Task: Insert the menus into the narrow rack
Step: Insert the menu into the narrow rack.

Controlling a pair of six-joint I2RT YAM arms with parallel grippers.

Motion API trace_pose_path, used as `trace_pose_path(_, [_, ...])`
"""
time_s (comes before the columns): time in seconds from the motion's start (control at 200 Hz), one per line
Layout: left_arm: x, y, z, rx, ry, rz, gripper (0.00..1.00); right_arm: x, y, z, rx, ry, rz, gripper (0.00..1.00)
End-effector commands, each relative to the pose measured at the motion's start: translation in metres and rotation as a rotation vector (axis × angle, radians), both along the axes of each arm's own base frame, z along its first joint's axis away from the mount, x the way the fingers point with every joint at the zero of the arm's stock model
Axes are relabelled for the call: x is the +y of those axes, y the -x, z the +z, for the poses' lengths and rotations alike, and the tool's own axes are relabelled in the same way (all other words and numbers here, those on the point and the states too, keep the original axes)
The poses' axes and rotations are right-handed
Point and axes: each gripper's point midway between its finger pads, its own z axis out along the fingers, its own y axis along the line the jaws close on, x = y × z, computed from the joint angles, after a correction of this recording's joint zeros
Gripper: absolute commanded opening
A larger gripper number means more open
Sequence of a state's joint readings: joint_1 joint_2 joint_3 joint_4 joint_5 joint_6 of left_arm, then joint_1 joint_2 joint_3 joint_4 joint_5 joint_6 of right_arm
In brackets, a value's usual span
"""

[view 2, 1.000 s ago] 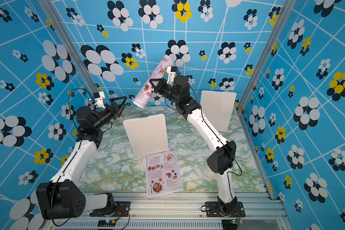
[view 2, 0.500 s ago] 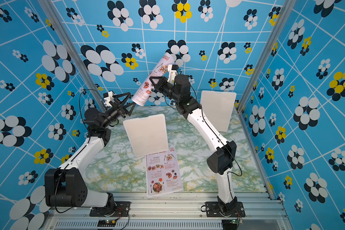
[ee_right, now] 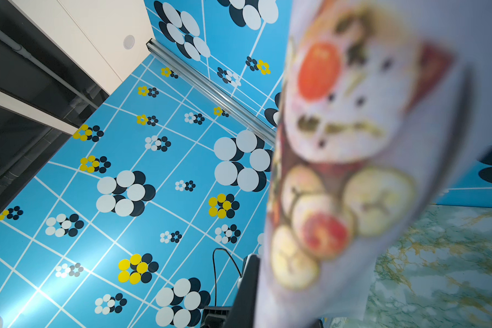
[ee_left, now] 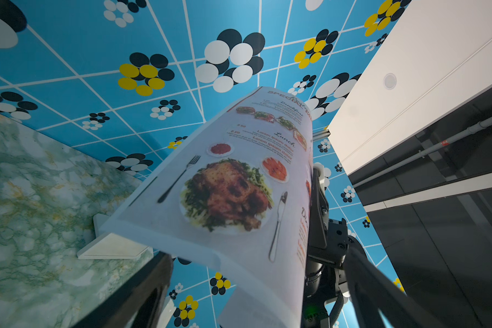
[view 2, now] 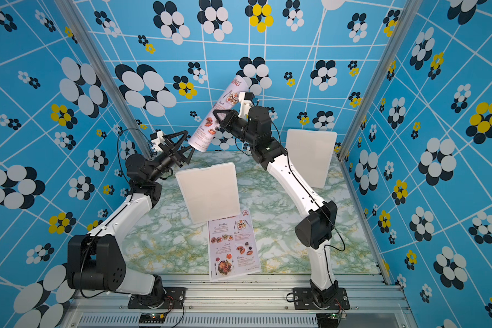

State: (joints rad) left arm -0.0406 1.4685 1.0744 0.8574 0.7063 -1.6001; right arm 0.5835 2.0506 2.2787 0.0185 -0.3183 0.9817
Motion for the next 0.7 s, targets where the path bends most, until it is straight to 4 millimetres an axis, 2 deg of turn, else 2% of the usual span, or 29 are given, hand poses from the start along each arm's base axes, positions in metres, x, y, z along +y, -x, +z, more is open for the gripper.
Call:
trace_pose_path(0.0, [0.001, -0.005, 0.007, -0.034, -0.019, 0.026, 0.92, 0.000, 0.012, 0.016, -0.041, 0.006, 0.004, 0.10])
trace_pose_path(0.295, [0.004, -0.008, 0.000, -0.028, -0.057, 0.047, 0.82, 0.005, 0.015, 0.007, -0.036, 0.041, 0.021, 0.11])
trace_pose_path(0.695, [0.026, -0.015, 0.008, -0.059, -0.145, 0.115, 0.68, 0.007, 0.029, -0.001, -0.052, 0.125, 0.044, 0.15])
